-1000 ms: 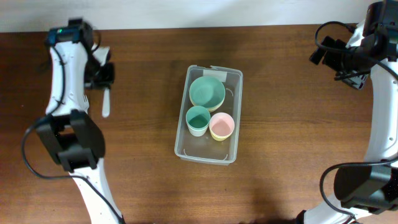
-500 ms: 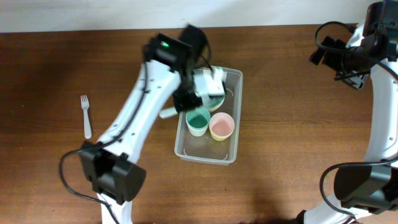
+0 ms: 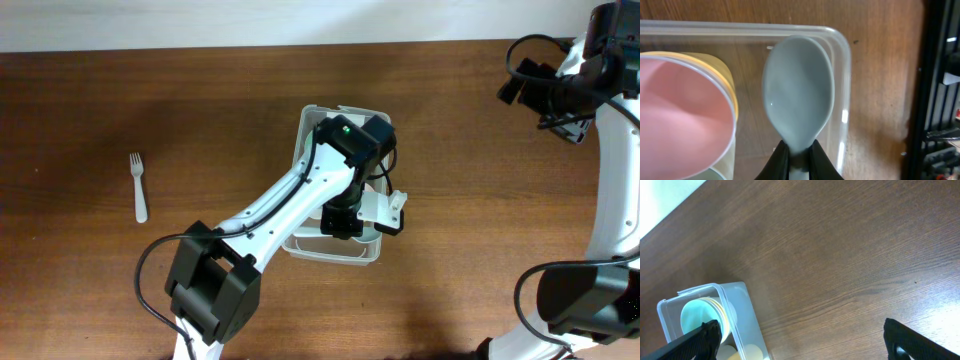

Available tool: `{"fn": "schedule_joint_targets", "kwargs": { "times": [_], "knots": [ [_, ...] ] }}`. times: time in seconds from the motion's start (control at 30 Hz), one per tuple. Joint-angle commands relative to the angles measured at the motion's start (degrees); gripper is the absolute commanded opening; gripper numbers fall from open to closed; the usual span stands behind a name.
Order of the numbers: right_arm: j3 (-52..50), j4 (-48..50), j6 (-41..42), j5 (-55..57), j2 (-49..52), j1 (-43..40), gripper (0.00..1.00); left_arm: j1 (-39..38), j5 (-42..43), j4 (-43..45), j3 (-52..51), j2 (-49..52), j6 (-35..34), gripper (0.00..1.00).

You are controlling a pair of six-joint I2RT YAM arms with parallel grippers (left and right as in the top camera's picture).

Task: Pack container
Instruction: 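Carry the white spoon into the container's lower edge and release, then move the left gripper back and grasp the white fork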

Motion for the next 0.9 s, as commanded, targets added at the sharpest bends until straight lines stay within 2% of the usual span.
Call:
{"fn": "schedule_joint_targets", "kwargs": {
  "times": [0.0, 0.03, 0.07, 0.2, 0.27, 0.33, 0.37, 0.4, 0.43, 0.47, 0.6, 0.63, 0.7, 0.73, 0.8, 0.87],
  "knots": [
    [0.3, 0.0, -0.2, 0.1, 0.0, 0.2, 0.98, 0.2, -1.4, 1.0, -0.8, -0.1, 1.1, 0.15],
    [0.3, 0.0, -0.2, 0.1, 0.0, 0.2, 0.99, 0.2, -3.0, 0.6, -0.7, -0.2, 0.8, 0.34],
    [0.3, 0.0, -0.2, 0.1, 0.0, 0.2, 0.99, 0.2, -4.9, 0.3, -0.5, -0.3, -0.7, 0.39],
    [0.3, 0.0, -0.2, 0.1, 0.0, 0.2, 0.99, 0.5, -17.3, -2.1, 2.8, -1.7, -8.7, 0.40],
    [0.3, 0.0, -0.2, 0.1, 0.0, 0.2, 0.99, 1.2, -20.4, -3.4, 4.5, -3.1, -10.7, 0.41],
    [0.3, 0.0, -0.2, 0.1, 0.0, 0.2, 0.99, 2.8, -21.5, -3.8, 5.6, -5.4, -12.3, 0.47],
    [0.3, 0.0, -0.2, 0.1, 0.0, 0.2, 0.99, 4.2, -21.4, -3.6, 5.9, -6.9, -13.4, 0.57],
    [0.3, 0.0, -0.2, 0.1, 0.0, 0.2, 0.99, 5.6, -21.4, -3.1, 6.0, -8.0, -14.5, 0.73],
    [0.3, 0.0, -0.2, 0.1, 0.0, 0.2, 0.99, 7.1, -21.4, -2.5, 6.0, -9.1, -16.0, 0.80],
    [0.3, 0.0, -0.2, 0.1, 0.0, 0.2, 0.99, 9.7, -21.0, -0.9, 6.0, -10.6, -18.8, 0.97],
    [0.3, 0.0, -0.2, 0.1, 0.0, 0.2, 0.99, 20.3, -15.9, 4.9, 6.0, -13.0, -28.7, 1.00],
    [0.3, 0.0, -0.2, 0.1, 0.0, 0.2, 0.99, 26.7, -12.1, 6.8, 6.0, -13.0, -35.2, 1.00],
    [0.3, 0.0, -0.2, 0.1, 0.0, 0.2, 0.99, 32.7, -9.8, 7.8, 6.0, -12.4, -40.7, 1.00],
    [0.3, 0.0, -0.2, 0.1, 0.0, 0.2, 0.99, 39.7, -8.9, 8.9, 5.7, -11.1, -47.8, 1.00],
    [0.3, 0.0, -0.2, 0.1, 0.0, 0.2, 0.99, 45.9, -8.9, 9.9, 5.1, -8.7, -53.9, 1.00],
    [0.3, 0.0, -0.2, 0.1, 0.0, 0.2, 0.99, 49.9, -8.9, 10.0, 4.2, -5.7, -54.3, 1.00]
  ]
}}
